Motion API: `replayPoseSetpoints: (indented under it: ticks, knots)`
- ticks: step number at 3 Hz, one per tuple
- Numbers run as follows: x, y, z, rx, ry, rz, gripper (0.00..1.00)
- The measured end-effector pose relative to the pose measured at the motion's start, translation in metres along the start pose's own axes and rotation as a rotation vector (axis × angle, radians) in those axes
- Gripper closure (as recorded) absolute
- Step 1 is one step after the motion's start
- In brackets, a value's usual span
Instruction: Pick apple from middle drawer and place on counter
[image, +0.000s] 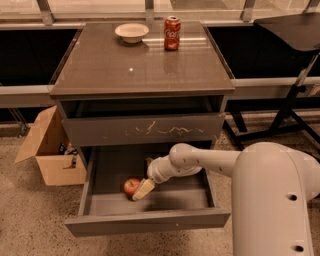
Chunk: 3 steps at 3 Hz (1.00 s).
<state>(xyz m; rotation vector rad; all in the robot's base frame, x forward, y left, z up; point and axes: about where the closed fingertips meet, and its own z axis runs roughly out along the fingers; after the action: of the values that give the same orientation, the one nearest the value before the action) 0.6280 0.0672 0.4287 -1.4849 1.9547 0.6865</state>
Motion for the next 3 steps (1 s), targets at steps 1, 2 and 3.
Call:
replayPoseSetpoints:
  ticks: [1, 2, 3]
  knots:
    - [0.0, 0.006, 0.015, -0.012, -0.005, -0.014, 0.0]
    - [0.003, 0.011, 0.029, -0.027, -0.009, -0.015, 0.0]
    - [0.007, 0.013, 0.043, -0.037, -0.005, -0.015, 0.0]
